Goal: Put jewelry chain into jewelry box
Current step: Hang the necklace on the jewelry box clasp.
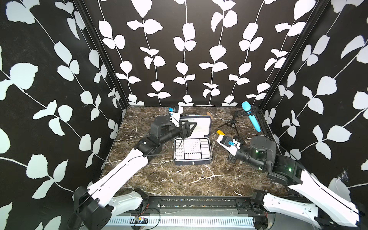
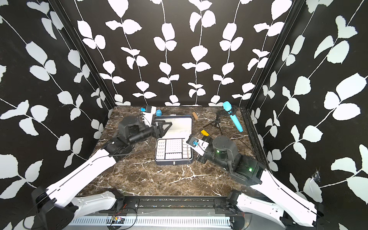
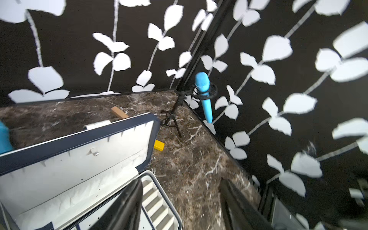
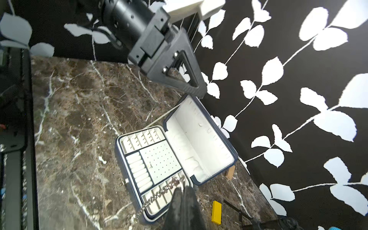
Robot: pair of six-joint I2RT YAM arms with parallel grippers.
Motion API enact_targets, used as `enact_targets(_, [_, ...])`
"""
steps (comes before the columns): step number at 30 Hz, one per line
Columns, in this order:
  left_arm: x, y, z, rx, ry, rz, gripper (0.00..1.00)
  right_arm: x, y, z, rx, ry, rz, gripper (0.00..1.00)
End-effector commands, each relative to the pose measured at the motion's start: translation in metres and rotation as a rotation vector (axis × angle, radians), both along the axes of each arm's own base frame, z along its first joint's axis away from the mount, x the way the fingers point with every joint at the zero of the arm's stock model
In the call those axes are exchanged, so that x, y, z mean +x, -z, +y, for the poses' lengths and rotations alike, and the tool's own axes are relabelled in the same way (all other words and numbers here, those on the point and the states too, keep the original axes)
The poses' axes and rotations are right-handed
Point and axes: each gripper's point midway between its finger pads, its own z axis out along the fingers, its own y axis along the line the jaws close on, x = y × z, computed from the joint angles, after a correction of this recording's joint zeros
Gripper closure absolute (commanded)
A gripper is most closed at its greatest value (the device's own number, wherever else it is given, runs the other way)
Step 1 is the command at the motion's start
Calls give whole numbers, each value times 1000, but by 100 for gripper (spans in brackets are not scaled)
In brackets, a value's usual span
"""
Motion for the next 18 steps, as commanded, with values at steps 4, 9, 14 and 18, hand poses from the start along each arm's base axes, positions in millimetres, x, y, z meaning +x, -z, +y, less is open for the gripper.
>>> enact_targets(4, [-80, 5, -10, 19, 392, -362, 34, -33, 2, -12, -174, -157, 59, 100])
enact_targets(9, [-104, 19, -27, 48, 519, -452, 34, -39, 6, -17, -288, -228, 32, 100])
enact_targets(14, [-119, 33, -49, 90, 608, -500, 33, -35, 0, -19, -348, -242, -26, 100])
enact_targets(18, [-117, 43, -65, 94, 626, -492, 34, -32, -6, -17, -369, -254, -59, 100])
